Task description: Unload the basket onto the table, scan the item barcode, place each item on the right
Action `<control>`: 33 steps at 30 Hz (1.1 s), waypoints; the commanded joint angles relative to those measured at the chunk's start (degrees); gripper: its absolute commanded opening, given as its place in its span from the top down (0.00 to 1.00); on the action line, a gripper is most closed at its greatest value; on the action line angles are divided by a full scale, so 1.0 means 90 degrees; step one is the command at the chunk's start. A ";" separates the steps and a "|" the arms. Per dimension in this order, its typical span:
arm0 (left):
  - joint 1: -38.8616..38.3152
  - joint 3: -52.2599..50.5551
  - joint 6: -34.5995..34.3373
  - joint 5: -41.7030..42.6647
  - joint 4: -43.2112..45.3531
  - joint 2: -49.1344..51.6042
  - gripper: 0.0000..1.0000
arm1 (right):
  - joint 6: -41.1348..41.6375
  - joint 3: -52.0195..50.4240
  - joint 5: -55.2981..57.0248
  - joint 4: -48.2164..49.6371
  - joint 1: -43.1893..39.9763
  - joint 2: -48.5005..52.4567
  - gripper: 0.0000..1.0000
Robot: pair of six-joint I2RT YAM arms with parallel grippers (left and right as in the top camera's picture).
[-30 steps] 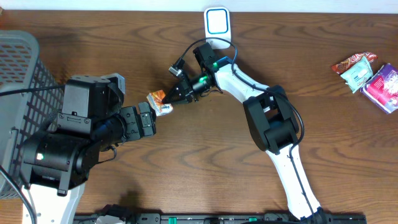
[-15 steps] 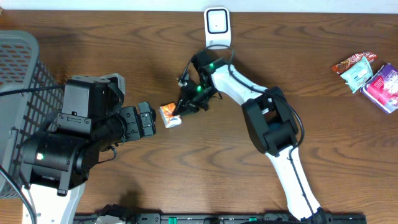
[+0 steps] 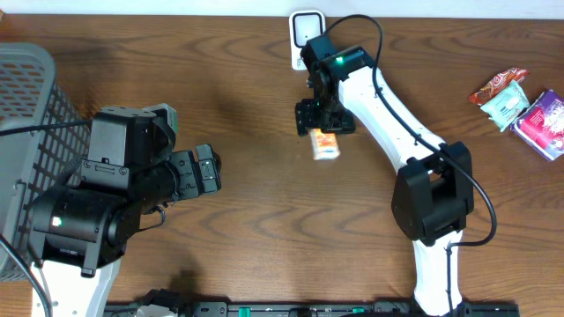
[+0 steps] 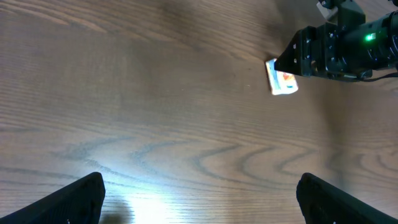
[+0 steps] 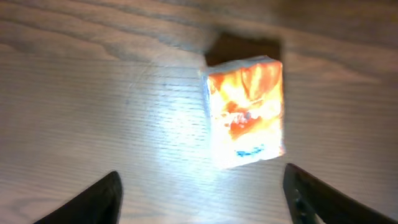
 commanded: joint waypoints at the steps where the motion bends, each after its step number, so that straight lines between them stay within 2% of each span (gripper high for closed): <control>1: -0.0002 0.0017 0.0063 -0.0039 -0.0024 0.0002 0.02 | -0.0012 -0.0017 0.0420 -0.0015 0.0056 -0.0041 0.19; 7: -0.0002 0.0017 0.0063 -0.0039 -0.0024 0.0002 0.02 | -0.0136 -0.0019 0.0622 0.0061 0.0175 -0.0015 0.23; 10: -0.0002 0.0017 0.0063 -0.0039 -0.0024 0.0002 0.02 | -0.0287 -0.0034 0.0967 -0.0002 0.0257 0.0049 0.33; 12: -0.0002 0.0017 0.0063 -0.0039 -0.0024 0.0002 0.02 | -0.0809 -0.0131 0.0971 0.0041 0.0338 0.0109 0.37; 15: -0.0002 0.0017 0.0063 -0.0039 -0.0024 0.0002 0.02 | -0.1345 -0.0372 0.1071 0.0075 0.0464 0.0172 0.36; 20: -0.0002 0.0017 0.0063 -0.0039 -0.0024 0.0002 0.02 | -0.1372 -0.1083 0.2210 0.0498 0.0549 0.0172 0.30; 25: -0.0002 0.0017 0.0063 -0.0039 -0.0024 0.0002 0.02 | -0.1375 -0.1858 0.2441 0.1375 0.0464 0.0172 0.34; 26: -0.0002 0.0017 0.0063 -0.0039 -0.0024 0.0002 0.02 | -0.1375 -0.1984 0.2441 0.1523 0.0457 0.0172 0.39; 27: -0.0002 0.0017 0.0063 -0.0039 -0.0024 0.0002 0.02 | -0.1372 -0.2072 0.2409 0.1613 0.0454 0.0172 0.50; 29: -0.0002 0.0017 0.0063 -0.0039 -0.0024 0.0002 0.02 | -0.1370 -0.2159 0.2215 0.1702 0.0454 0.0172 0.78; 30: -0.0002 0.0017 0.0063 -0.0039 -0.0024 0.0002 0.02 | -0.1370 -0.2157 0.2018 0.1717 0.0452 0.0172 0.88; 31: -0.0002 0.0017 0.0063 -0.0039 -0.0024 0.0002 0.02 | -0.1370 -0.2130 0.1780 0.1712 0.0452 0.0172 0.94; 33: -0.0002 0.0017 0.0063 -0.0039 -0.0024 0.0002 0.02 | -0.1372 -0.1996 0.1299 0.1639 0.0444 0.0172 0.99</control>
